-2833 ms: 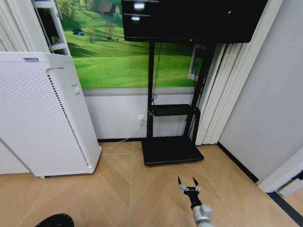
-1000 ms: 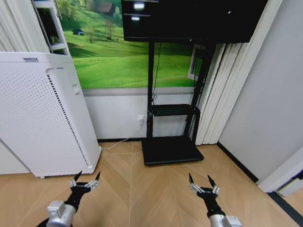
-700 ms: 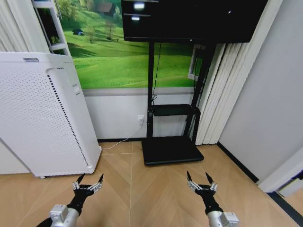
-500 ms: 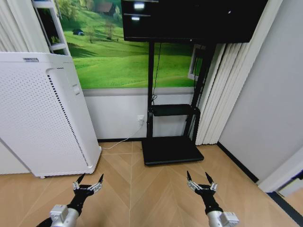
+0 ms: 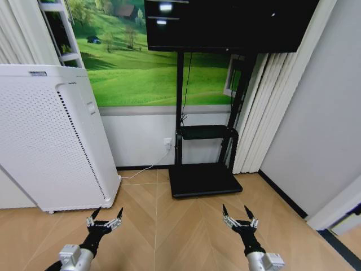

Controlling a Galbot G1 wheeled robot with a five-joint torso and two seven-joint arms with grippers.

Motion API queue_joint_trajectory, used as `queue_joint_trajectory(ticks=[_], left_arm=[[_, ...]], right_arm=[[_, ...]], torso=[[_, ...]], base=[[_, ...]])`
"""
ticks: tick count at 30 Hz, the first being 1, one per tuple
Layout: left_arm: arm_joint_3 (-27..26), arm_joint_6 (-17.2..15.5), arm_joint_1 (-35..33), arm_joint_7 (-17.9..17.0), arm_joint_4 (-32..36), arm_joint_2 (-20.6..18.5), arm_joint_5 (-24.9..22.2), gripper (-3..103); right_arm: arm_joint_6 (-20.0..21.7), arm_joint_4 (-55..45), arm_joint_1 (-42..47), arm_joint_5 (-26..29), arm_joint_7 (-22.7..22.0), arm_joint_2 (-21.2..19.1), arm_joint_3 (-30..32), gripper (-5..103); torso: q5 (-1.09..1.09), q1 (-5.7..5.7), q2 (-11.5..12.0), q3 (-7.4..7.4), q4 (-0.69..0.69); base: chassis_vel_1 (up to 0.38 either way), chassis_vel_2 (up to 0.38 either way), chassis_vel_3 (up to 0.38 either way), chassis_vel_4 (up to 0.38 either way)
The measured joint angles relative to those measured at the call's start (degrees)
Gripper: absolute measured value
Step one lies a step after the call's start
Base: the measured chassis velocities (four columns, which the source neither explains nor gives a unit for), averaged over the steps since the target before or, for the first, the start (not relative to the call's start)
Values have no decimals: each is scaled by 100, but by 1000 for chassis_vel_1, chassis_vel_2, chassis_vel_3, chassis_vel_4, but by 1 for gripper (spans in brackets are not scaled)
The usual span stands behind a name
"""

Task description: Pick up the trash bin and place the garbage on the floor into it.

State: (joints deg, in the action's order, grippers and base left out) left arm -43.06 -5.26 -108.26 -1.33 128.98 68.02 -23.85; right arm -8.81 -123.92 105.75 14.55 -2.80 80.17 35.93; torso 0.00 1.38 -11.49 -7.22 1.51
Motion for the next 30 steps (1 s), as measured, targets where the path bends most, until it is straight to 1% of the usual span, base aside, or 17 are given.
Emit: queue_joint_trajectory(ticks=[4,7,12,17,20,30], left_arm=[[-2,2,0,1,-2,0,-3,100],[-3,2,0,1,-3,0,-3,100],[-5,4,0,2,-5,-1,-5,100],[-5,5,-1,1,-6,-1,-5,100],[-5,5,-1,2,-6,-1,-5,100],[-6,5,-1,2,-6,-1,-5,100]], right_arm=[[0,2,-1,0,0,0,0,100],[-1,3,0,1,0,0,0,100],[-2,6,-1,1,0,0,0,100],[-3,6,-1,0,0,0,1,100],[-4,6,-1,1,1,0,0,100],[-8,7,-1,0,1,0,0,100]], torso=[[0,38,-134,-96,0],[0,49,-169,-121,0],[0,97,-327,-229,0],[0,132,-422,-290,0],[0,161,-524,-361,0],[0,236,-746,-509,0]], base=[[0,0,0,0],[0,0,0,0],[0,0,0,0],[0,0,0,0],[0,0,0,0],[0,0,0,0]])
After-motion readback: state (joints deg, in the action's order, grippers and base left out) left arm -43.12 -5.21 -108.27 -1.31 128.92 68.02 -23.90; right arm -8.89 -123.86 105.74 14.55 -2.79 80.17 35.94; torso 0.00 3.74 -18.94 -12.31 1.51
